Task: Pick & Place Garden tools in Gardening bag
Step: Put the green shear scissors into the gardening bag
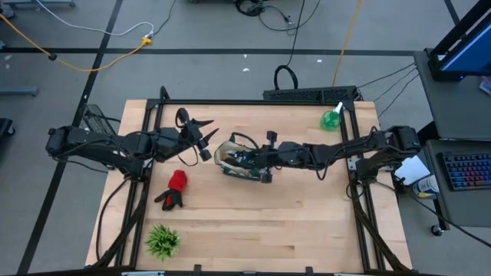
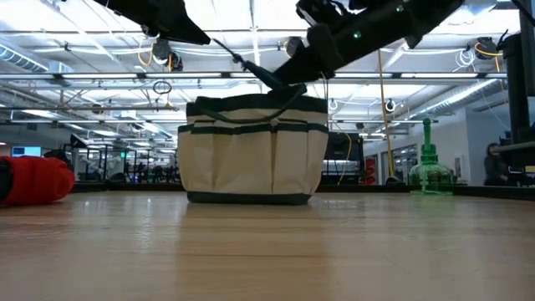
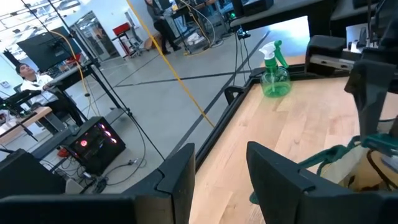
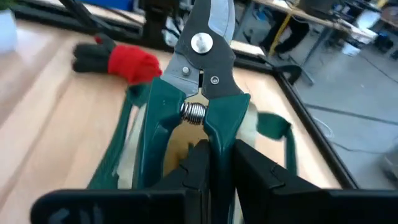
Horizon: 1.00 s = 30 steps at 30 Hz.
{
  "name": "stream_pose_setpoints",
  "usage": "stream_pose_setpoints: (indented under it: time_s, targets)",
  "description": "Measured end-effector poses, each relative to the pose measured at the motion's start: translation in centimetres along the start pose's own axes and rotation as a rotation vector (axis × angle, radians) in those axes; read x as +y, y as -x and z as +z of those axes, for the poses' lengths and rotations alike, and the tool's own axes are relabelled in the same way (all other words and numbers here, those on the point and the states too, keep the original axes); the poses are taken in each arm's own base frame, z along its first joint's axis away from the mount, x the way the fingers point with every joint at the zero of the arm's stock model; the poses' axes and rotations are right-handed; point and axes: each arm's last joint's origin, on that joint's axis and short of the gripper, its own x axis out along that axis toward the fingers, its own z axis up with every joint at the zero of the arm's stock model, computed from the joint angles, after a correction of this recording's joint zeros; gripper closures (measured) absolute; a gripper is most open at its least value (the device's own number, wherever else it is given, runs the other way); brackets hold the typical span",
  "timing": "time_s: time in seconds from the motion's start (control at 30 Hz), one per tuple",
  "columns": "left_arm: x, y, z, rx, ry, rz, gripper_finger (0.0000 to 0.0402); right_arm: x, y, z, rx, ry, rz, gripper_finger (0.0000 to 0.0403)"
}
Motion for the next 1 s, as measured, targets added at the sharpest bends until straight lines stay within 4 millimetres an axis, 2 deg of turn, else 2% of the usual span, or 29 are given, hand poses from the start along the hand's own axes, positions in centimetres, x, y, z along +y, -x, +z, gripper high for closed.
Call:
stream_pose_setpoints:
  time_s: [0.13, 0.3, 0.4, 0.53, 0.67, 0.87, 1.0]
  targets:
    - [0.0, 0.0, 0.0, -0.001, 0.002, 0.000, 0.0250, 0.4, -0.9, -0.4, -0.020, 0.008, 0.032, 0.0357]
    - [0.0, 0.0, 0.0, -0.001, 0.010, 0.001, 0.0250, 1.1, -2.6, -1.5, 0.058, 0.003, 0.041, 0.0357]
    - [0.0, 0.0, 0.0, 0.000, 0.015, 0.002, 0.0250, 1.0, -3.2, -1.7, 0.125, 0.023, -0.019, 0.0357]
    - [0.1, -0.1, -0.1, 0.005, 0.014, 0.004, 0.0250, 0.7, -3.3, -0.2, 0.117, 0.055, -0.119, 0.0357]
    - [0.2, -0.2, -0.2, 0.020, 0.007, 0.008, 0.0250, 0.9, -3.2, 0.7, 0.127, 0.065, -0.103, 0.0357]
    - [0.3, -0.3, -0.6, 0.048, -0.002, 0.009, 0.0250, 1.1, -3.2, -1.2, 0.306, 0.010, -0.086, 0.0357]
    - [0.3, -0.3, -0.6, 0.051, 0.016, 0.012, 0.0250, 0.7, -3.1, -1.7, 0.352, -0.006, -0.055, 0.0357]
